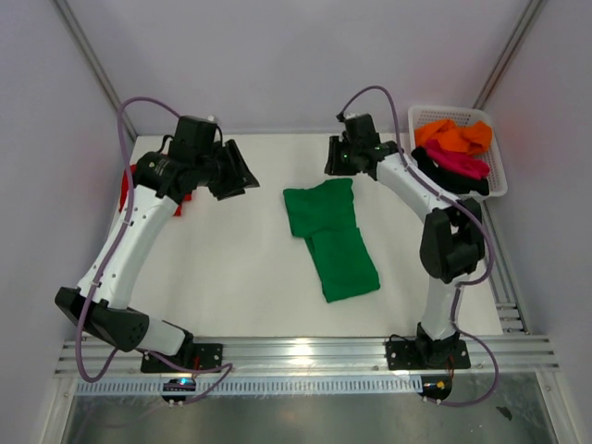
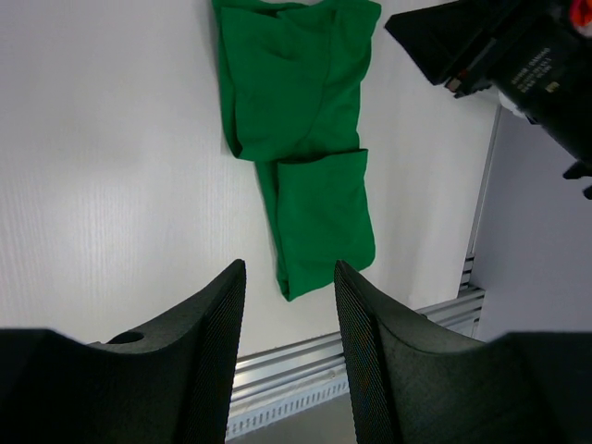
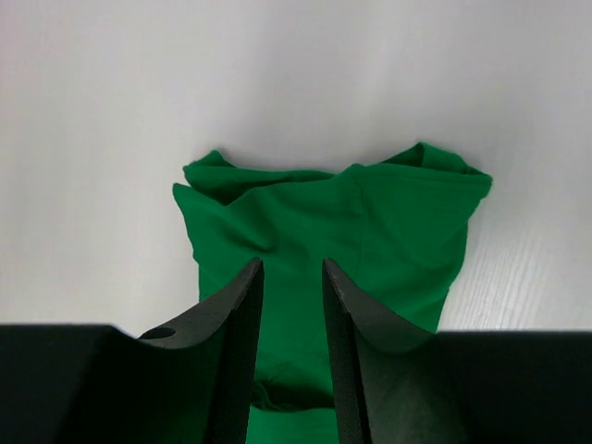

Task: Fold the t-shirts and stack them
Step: Rotate the tshirt 90 degrees

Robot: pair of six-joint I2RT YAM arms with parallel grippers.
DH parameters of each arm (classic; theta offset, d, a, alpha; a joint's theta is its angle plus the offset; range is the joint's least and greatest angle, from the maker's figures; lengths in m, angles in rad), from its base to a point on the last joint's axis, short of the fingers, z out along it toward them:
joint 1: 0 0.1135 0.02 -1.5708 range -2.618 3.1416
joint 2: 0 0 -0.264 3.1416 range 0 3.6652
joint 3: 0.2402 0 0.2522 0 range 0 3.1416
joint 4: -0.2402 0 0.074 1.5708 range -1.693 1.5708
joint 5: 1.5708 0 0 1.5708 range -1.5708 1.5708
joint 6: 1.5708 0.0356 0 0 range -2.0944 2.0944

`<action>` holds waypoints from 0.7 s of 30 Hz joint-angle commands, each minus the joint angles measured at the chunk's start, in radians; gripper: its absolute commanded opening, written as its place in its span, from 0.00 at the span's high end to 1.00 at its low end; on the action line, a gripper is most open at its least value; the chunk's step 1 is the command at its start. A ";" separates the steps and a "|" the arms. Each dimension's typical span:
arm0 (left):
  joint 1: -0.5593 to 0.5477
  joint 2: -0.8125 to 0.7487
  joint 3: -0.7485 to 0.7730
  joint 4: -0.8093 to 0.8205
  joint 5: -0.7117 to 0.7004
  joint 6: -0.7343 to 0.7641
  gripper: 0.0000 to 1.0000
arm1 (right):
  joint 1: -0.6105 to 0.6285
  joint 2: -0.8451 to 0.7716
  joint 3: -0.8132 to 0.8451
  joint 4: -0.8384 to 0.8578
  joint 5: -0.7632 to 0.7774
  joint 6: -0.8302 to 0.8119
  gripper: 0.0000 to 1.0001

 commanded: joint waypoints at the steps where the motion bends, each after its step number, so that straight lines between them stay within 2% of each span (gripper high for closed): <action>1: 0.000 -0.023 0.001 0.043 0.015 0.000 0.54 | 0.039 0.113 0.014 -0.024 -0.044 -0.049 0.63; 5: 0.000 -0.026 0.003 0.034 0.003 0.000 0.53 | 0.062 0.178 0.023 -0.028 -0.042 -0.039 0.64; 10: 0.000 -0.026 0.001 0.032 -0.003 0.000 0.53 | 0.078 0.280 0.119 -0.102 -0.018 -0.047 0.64; 16: 0.000 -0.026 0.001 0.028 -0.012 0.002 0.54 | 0.082 0.336 0.174 -0.143 0.007 -0.033 0.64; 21: 0.000 -0.026 0.007 0.031 -0.011 0.003 0.54 | 0.080 0.423 0.277 -0.243 0.082 0.005 0.63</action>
